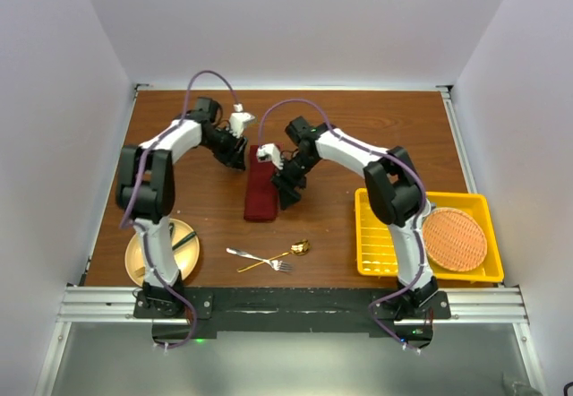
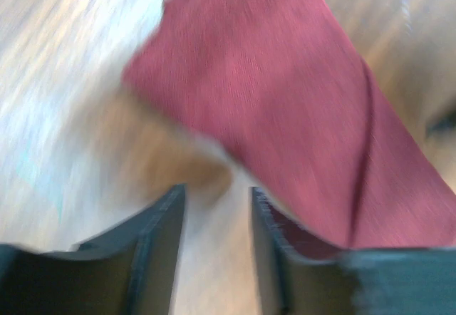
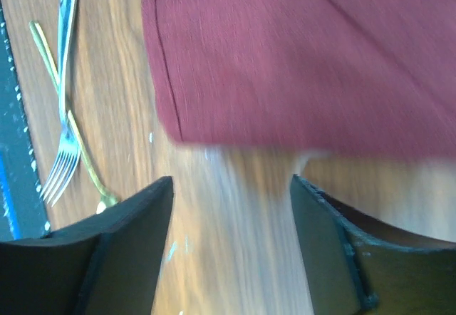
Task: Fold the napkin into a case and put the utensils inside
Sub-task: Rotate the smaller rectangle-folded napkin at the center of the board, then pick up the fork from the corner of the board.
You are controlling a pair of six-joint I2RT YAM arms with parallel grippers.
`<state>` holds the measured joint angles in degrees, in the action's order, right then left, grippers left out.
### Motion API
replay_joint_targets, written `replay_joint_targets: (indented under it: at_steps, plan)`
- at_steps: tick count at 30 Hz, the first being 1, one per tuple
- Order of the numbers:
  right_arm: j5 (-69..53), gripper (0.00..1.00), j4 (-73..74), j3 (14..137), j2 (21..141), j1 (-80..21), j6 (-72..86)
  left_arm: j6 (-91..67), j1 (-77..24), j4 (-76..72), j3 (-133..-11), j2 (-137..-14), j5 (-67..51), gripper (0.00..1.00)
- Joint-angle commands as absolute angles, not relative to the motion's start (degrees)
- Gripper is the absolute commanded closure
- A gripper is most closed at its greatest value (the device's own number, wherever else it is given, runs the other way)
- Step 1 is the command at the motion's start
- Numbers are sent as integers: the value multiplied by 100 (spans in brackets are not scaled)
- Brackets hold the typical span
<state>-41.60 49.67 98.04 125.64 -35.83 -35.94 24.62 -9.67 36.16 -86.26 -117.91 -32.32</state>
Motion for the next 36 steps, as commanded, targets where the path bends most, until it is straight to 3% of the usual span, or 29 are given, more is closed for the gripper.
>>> replay_joint_targets:
  at_steps: [1, 4, 6, 8, 11, 14, 16, 18, 21, 25, 26, 28, 36]
  plan:
    - [-4386, 25, 5055, 9668, 11078, -3015, -3341, 3012, -721, 3586, -8070, -9821, -3937, 46]
    - [-4211, 16, 4554, 9475, 10522, -2725, -2955, 3495, -721, 3568, -7603, -8590, -4112, 32]
    - [-3940, 6, 4134, 9317, 10038, -2559, -2822, 3874, -729, 3910, -7489, -7912, -4410, 16]
    - [-3780, 2, 3921, 9238, 9635, -2453, -2690, 3939, -738, 3982, -7427, -7465, -4421, 0]
    - [-3498, 2, 3367, 9018, 9230, -2260, -2295, 2666, -729, 3473, -7383, -7076, -3965, 0]
    - [-3892, 2, 3515, 9114, 9045, -2040, -2101, 3976, -738, 4592, -7672, -7127, -4638, 0]
    - [-4008, 2, 3752, 9114, 8895, -1952, -2039, 4964, -1219, 5427, -7743, -7285, -4424, 0]
    - [-3903, 2, 4189, 9062, 8772, -1890, -2100, 5542, -1903, 5712, -7333, -7278, -3652, 5]
    - [-3657, 2, 4648, 8834, 8474, -1802, -2259, 6019, -2266, 5713, -6499, -6997, -3385, 22]
    - [-3156, 2, 4755, 8412, 7982, -1732, -2172, 6161, -3022, 5564, -5811, -6890, -3068, 59]
    - [-3077, 2, 4737, 8255, 7911, -1731, -2154, 6100, -3180, 5520, -5714, -6925, -3015, 64]
    - [-2831, 2, 4746, 8122, 7753, -1740, -2092, 5784, -3672, 5354, -5468, -7057, -2839, 71]
    - [-2654, 2, 4747, 7515, 7410, -1740, -1618, 5073, -4920, 4835, -4703, -7444, -2207, 76]
